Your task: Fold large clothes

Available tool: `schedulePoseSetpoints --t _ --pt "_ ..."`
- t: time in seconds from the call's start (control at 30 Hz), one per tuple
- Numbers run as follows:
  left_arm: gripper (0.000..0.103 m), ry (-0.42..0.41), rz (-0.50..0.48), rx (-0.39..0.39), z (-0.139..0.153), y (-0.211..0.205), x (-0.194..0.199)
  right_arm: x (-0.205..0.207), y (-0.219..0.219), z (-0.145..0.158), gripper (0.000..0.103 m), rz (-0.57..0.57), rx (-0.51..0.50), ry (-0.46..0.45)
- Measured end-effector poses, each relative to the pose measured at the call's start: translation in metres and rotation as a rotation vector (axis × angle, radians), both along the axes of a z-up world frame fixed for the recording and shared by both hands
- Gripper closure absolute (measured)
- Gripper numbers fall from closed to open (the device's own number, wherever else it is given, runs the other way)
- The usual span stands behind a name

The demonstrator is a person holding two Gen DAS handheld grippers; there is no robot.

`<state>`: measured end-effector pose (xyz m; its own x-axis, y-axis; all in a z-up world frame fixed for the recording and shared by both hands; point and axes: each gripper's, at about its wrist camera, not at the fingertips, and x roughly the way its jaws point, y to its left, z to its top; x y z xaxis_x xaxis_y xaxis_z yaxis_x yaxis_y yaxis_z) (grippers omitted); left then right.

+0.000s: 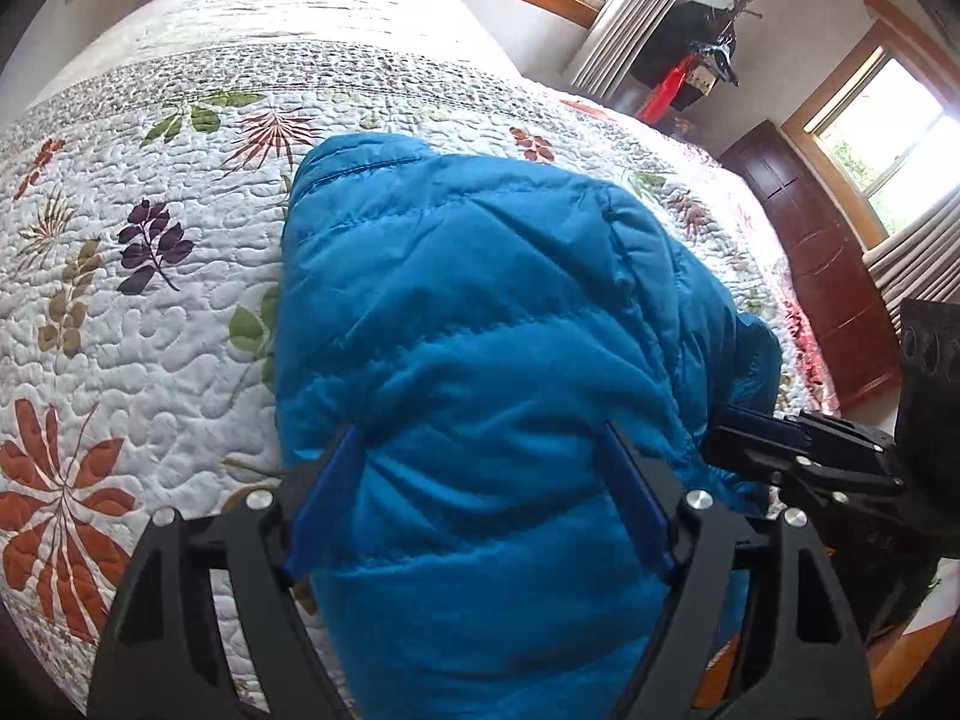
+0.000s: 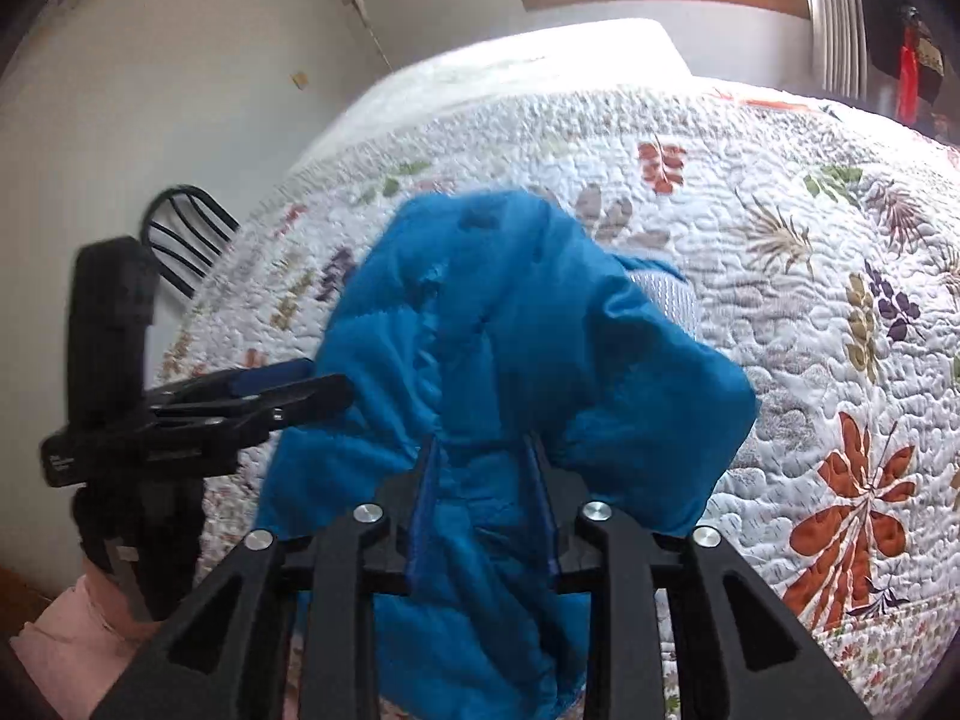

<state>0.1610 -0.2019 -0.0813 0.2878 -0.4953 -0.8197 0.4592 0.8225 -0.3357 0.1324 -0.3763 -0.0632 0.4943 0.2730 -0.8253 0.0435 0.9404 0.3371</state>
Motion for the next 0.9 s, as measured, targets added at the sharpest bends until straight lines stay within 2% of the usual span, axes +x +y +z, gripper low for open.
schedulePoseSetpoints --t 0.07,0.2,0.33,0.4,0.43,0.47,0.63,0.73,0.8,0.9 --pt "0.017 -0.031 -0.009 0.048 -0.009 -0.006 0.000 0.007 -0.001 -0.021 0.081 0.000 0.031 0.031" --pt "0.011 -0.022 0.004 0.066 -0.031 -0.008 0.008 0.011 -0.008 -0.043 0.082 -0.003 0.084 0.037" --pt "0.011 -0.013 0.002 0.072 -0.031 -0.006 0.010 0.008 -0.016 -0.045 0.082 -0.025 0.139 0.024" --pt "0.017 -0.008 0.018 0.052 -0.021 0.001 0.006 -0.002 -0.014 -0.032 0.082 -0.031 0.142 -0.001" --pt "0.024 -0.021 0.026 0.044 -0.015 0.006 0.002 -0.011 -0.014 -0.025 0.082 -0.037 0.149 -0.021" --pt "0.026 -0.042 0.031 0.039 -0.008 0.011 -0.005 -0.019 -0.014 -0.018 0.078 -0.036 0.154 -0.040" --pt "0.023 -0.111 0.033 0.033 0.002 0.032 -0.051 -0.059 0.001 0.006 0.077 -0.031 0.064 -0.104" --pt "0.022 -0.086 0.021 0.049 -0.014 0.034 -0.061 -0.066 0.007 -0.004 0.076 -0.041 0.010 -0.073" --pt "0.014 -0.071 0.029 0.051 -0.028 0.033 -0.059 -0.063 0.009 -0.019 0.076 -0.047 -0.013 -0.047" --pt "0.011 -0.031 0.037 0.030 -0.044 0.037 -0.052 -0.055 0.013 -0.036 0.075 -0.038 -0.062 -0.052"
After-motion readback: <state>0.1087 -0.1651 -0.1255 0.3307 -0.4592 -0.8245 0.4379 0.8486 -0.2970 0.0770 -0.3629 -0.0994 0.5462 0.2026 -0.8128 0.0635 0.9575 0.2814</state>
